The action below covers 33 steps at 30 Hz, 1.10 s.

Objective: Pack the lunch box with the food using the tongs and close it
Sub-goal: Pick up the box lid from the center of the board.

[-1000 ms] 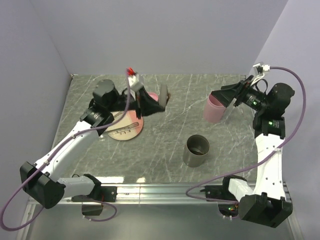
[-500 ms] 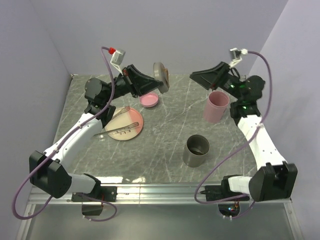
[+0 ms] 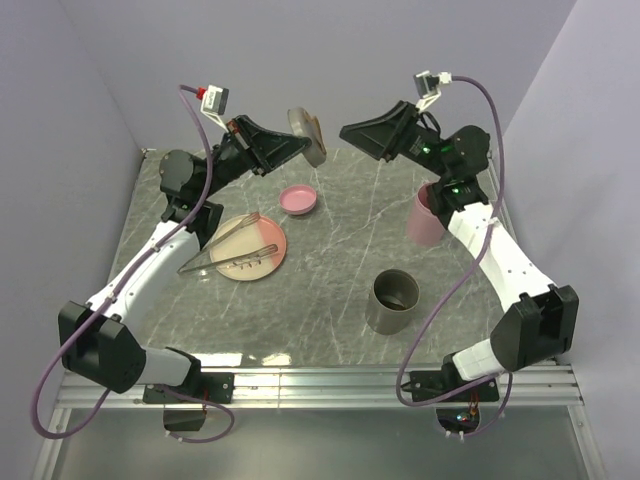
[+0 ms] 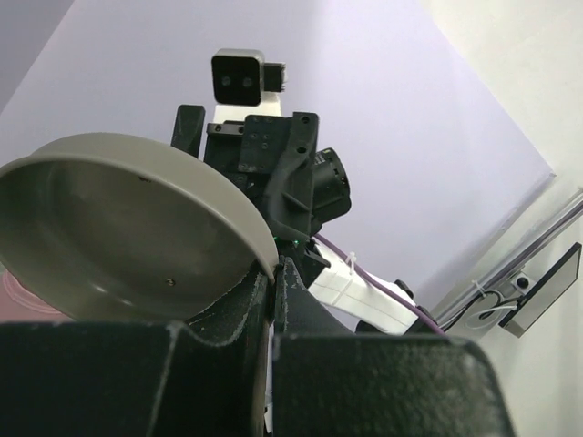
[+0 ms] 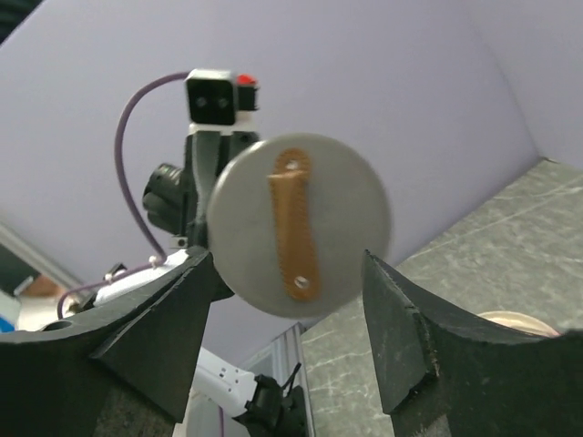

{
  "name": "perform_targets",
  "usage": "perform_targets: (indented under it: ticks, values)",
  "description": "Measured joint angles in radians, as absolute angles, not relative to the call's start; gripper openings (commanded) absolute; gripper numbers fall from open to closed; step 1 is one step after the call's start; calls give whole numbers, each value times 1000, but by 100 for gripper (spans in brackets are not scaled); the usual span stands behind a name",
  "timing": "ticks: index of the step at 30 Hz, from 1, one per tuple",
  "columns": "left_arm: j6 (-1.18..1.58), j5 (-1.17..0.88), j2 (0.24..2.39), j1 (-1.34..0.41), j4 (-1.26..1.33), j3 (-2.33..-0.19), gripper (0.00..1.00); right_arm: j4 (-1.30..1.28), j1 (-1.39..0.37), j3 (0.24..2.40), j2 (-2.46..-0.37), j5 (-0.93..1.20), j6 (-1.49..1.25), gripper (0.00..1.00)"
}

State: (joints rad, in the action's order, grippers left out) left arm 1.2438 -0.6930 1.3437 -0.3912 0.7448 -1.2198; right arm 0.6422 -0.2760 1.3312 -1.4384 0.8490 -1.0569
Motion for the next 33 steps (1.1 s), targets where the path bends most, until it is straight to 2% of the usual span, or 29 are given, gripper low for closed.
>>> perform_targets:
  ticks: [12,17,25,29,33]
  values:
    - [1239,-767,1354,-431,798,-1194,0,519,-369,1413,-1471,911,-877,64]
    - [1235,-802,1354,-434,805,-1161,0,417,-368,1403,-1448,955,-767,53]
    - [1232,-831,1355,-443,812,-1161,0,312,-369,1402,-1405,996,-642,42]
    - [1230,-842,1355,-454,824,-1161,0,294,-368,1398,-1388,1000,-616,41]
    - [1223,-843,1355,-463,826,-1161,0,285,-368,1399,-1384,1005,-606,47]
